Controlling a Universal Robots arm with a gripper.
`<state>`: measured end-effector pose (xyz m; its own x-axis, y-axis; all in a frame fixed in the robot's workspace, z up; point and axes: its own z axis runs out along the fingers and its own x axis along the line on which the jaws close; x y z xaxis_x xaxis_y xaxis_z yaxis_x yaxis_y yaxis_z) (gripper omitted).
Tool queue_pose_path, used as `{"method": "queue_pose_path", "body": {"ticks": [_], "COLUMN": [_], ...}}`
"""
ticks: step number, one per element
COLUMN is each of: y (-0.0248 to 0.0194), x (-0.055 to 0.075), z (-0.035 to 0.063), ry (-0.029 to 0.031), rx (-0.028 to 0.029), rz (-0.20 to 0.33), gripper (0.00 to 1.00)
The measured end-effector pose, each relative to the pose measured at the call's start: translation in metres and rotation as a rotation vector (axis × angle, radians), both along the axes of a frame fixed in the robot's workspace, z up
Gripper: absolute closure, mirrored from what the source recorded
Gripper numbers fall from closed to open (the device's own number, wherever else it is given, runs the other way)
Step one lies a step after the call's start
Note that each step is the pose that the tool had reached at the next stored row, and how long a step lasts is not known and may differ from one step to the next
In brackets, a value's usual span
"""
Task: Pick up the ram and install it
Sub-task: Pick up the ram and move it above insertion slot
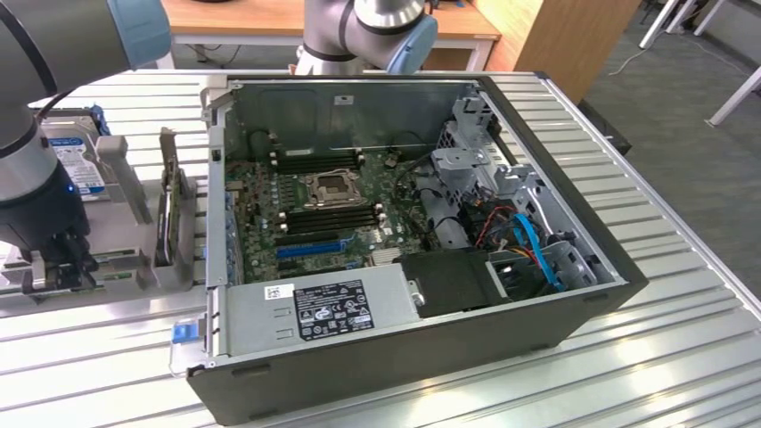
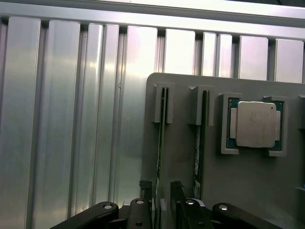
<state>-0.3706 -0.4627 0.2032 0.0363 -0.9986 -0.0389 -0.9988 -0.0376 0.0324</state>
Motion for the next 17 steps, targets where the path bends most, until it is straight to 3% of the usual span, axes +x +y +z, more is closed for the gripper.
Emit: {"method": "queue_pose_path", "body": {"ticks": [17], "y": [-0.0023], "x": [0.0000], "z": [-0.0018], "ry": [0.0002], "rx": [-0.0001], "rz": [0.000], "gripper": [0.71]}}
